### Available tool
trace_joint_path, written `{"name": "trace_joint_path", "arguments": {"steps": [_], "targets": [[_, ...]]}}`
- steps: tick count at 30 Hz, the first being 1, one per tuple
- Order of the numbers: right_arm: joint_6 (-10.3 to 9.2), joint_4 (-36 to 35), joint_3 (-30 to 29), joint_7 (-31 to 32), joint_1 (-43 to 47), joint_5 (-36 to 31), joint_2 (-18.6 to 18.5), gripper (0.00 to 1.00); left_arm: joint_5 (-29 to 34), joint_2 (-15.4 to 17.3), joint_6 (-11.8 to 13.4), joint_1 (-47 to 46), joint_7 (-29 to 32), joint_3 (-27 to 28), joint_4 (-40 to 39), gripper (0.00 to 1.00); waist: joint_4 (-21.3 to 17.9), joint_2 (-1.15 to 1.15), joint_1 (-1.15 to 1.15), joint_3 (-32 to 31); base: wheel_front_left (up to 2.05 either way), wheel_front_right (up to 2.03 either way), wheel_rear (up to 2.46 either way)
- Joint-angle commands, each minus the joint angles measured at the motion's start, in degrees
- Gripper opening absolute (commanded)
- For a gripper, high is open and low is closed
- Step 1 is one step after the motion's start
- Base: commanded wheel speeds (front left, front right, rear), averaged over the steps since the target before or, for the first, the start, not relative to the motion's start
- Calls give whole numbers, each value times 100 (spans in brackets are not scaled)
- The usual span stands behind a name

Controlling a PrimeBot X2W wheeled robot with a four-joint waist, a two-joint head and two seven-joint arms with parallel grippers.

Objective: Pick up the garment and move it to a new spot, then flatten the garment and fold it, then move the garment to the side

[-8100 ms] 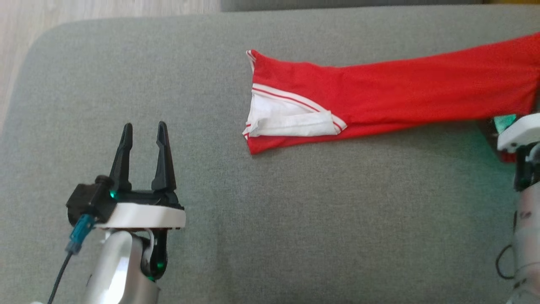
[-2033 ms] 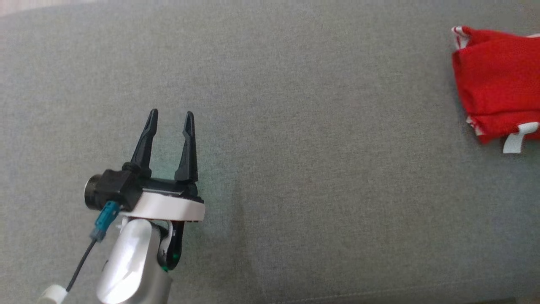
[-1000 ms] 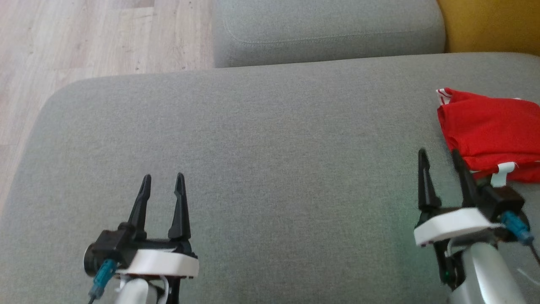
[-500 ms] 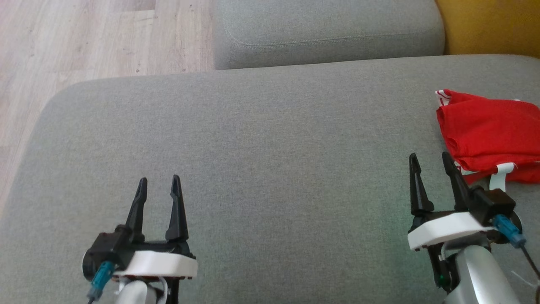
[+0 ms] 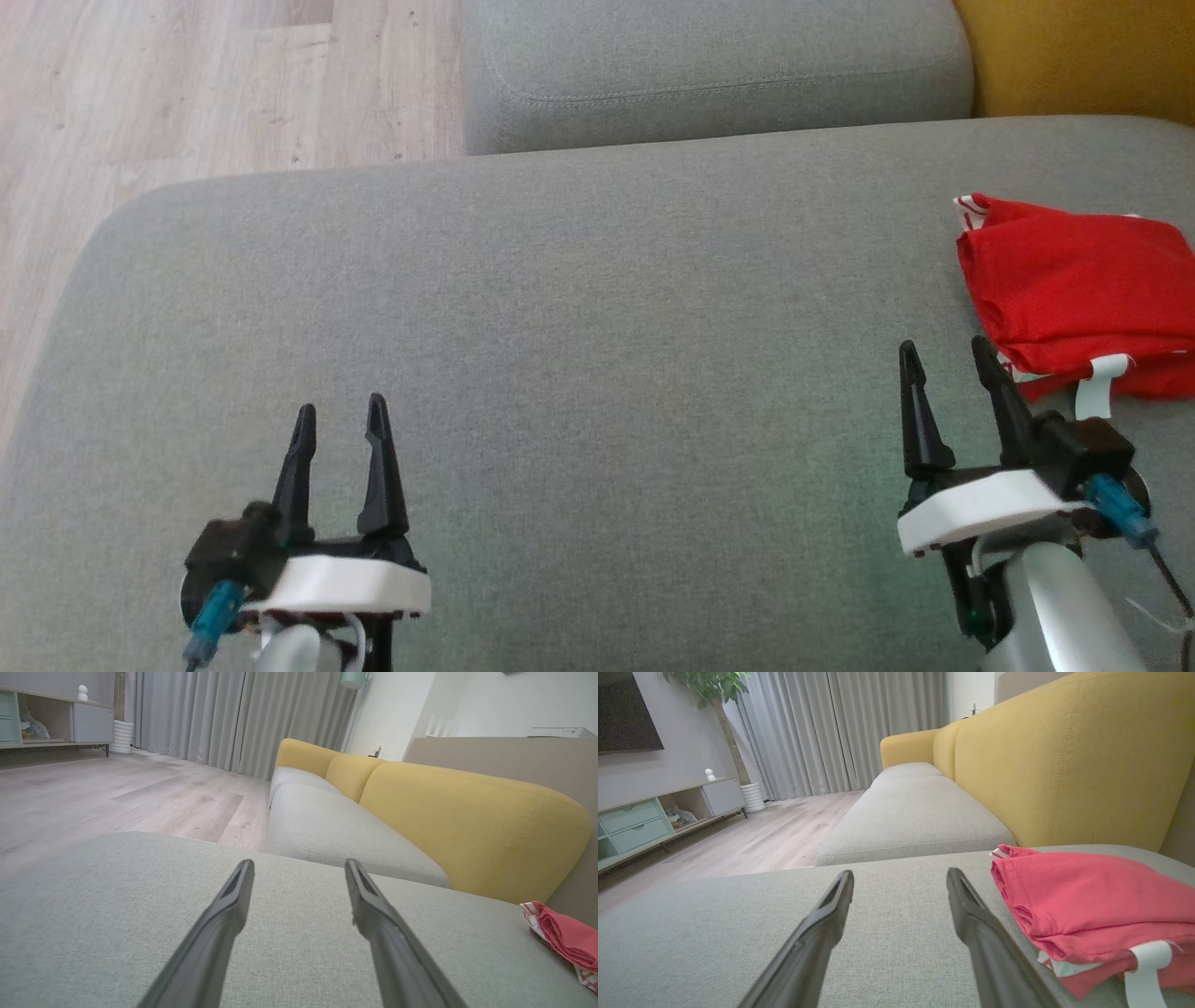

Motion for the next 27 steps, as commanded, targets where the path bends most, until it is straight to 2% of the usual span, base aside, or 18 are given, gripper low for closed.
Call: {"name": "trace_joint_path", "arguments": {"steps": [1, 2, 6, 27], "targets": [[-5, -183, 146, -77, -188, 2, -12, 100, -9, 41, 53, -214, -29, 217, -169, 100, -3, 0, 0, 1, 0, 0, 0], [0, 19, 1, 3, 2, 3, 2, 0, -16, -2, -9, 2, 1, -2, 19, 0, -3, 0, 0, 1, 0, 0, 0], [0, 221, -25, 58, 82, 113, 10, 0, -116, -6, -19, 48, 40, 10, 222, 0, -2, 0, 0, 0, 0, 0, 0], [-1, 11, -133, 391, 136, 1549, 6, 0, -1313, 2, -127, 12, 393, 273, 142, 0, 22, 0, 0, 2, 0, 0, 0]]}}
